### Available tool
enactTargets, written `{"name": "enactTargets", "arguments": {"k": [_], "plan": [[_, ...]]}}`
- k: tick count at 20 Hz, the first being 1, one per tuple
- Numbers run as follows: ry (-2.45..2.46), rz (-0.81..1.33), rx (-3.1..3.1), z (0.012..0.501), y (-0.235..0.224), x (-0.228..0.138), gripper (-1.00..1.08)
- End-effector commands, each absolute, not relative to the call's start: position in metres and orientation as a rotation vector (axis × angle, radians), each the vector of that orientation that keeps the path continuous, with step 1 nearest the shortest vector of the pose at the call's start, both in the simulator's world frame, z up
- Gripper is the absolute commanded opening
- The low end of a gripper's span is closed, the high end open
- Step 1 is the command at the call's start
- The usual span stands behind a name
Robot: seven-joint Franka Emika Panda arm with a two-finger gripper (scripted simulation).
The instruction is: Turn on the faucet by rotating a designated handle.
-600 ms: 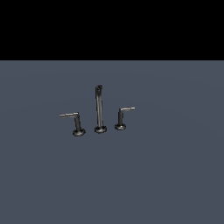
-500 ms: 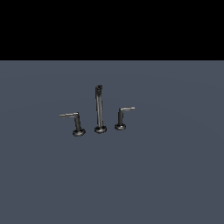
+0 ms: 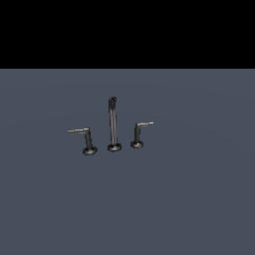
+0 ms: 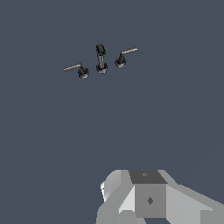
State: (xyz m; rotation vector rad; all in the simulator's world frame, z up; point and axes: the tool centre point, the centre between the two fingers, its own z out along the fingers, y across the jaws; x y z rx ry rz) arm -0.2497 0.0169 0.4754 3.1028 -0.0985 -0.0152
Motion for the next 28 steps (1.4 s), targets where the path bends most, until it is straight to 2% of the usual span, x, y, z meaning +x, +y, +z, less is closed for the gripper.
{"name": "enactTargets", "arguments": {"k": [1, 13, 28], "plan": [[-0.138, -0.016, 3.102, 0.468, 0.023, -0.248, -1.00], [-0.465, -0.015, 3.076, 0.405, 0.070, -0.226, -1.00], [-0.921, -0.014, 2.985, 0.315, 0.129, -0.176, -1.00]]}}
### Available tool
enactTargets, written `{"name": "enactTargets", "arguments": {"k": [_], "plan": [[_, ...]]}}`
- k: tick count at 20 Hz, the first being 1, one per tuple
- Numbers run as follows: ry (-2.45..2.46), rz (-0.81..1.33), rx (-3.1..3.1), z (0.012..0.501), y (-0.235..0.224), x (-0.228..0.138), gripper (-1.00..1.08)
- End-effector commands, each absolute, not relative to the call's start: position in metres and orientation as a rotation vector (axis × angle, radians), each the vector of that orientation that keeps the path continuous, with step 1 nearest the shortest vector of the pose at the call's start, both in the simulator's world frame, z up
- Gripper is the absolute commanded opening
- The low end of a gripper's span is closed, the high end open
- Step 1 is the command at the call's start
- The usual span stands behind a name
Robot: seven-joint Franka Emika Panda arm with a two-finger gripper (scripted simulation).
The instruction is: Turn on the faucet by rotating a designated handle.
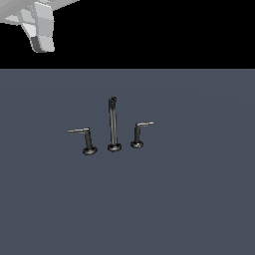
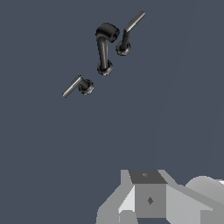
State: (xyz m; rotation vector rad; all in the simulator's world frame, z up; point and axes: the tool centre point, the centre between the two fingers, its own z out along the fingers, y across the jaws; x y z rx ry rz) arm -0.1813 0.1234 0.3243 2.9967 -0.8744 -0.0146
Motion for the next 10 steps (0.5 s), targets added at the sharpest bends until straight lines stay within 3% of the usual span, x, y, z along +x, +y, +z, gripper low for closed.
{"name": "enactTargets", "arguments": {"k": [1, 10], "plan": [[-0.950, -0.014, 2.977, 0.310, 0.132, -0.172, -1.00], [-1.189, -0.015, 2.900, 0.262, 0.157, -0.136, -1.00]]}}
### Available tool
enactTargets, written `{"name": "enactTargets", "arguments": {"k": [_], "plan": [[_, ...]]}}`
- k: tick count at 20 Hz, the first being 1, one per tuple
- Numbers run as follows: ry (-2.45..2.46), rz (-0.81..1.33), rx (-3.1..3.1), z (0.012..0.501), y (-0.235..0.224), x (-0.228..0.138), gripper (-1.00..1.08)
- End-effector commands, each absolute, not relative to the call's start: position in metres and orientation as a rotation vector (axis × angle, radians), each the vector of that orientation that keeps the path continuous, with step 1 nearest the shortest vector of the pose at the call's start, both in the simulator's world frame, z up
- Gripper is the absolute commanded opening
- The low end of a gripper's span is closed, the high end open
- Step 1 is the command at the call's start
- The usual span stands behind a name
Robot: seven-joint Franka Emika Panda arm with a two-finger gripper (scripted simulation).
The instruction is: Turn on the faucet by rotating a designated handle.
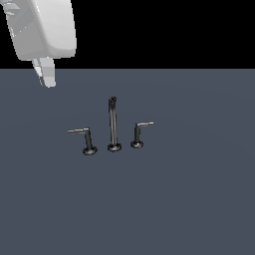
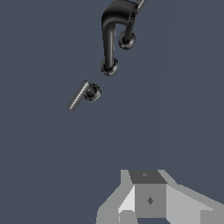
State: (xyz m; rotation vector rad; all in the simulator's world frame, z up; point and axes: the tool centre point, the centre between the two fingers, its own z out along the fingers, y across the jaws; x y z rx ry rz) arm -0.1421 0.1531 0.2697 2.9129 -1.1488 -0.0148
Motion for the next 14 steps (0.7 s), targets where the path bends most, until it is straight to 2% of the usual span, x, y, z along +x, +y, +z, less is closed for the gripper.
{"name": "enactTargets", "arguments": {"k": [1, 14], "plan": [[-1.213, -0.015, 2.891, 0.257, 0.159, -0.132, -1.00], [-1.494, -0.012, 2.764, 0.199, 0.179, -0.082, -1.00]]}}
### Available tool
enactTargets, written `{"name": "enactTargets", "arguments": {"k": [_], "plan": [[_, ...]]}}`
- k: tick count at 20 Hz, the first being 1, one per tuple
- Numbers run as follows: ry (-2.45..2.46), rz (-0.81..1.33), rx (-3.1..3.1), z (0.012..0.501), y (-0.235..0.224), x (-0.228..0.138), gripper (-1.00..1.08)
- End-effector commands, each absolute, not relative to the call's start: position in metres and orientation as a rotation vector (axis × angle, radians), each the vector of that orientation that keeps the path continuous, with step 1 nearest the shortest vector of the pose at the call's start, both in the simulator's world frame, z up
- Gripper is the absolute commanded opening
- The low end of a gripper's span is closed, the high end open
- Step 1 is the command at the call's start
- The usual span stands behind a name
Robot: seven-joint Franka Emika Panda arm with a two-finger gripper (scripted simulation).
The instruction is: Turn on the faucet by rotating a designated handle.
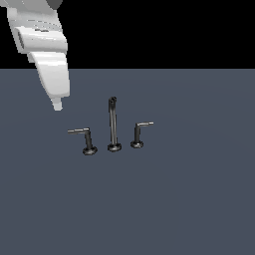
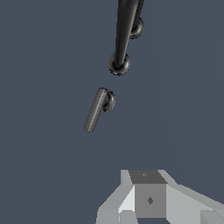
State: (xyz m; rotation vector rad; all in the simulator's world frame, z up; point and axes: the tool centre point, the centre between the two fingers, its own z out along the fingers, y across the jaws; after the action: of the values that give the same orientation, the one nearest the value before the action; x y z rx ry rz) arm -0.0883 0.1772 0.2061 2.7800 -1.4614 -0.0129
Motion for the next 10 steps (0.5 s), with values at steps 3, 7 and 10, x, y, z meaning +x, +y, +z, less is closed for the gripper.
{"name": "enactTargets", "arguments": {"k": [3, 7, 10], "plan": [[-1.555, -0.010, 2.730, 0.186, 0.182, -0.070, -1.00], [-1.641, -0.007, 2.678, 0.167, 0.185, -0.053, -1.00], [-1.709, -0.005, 2.635, 0.152, 0.186, -0.039, -1.00]]}}
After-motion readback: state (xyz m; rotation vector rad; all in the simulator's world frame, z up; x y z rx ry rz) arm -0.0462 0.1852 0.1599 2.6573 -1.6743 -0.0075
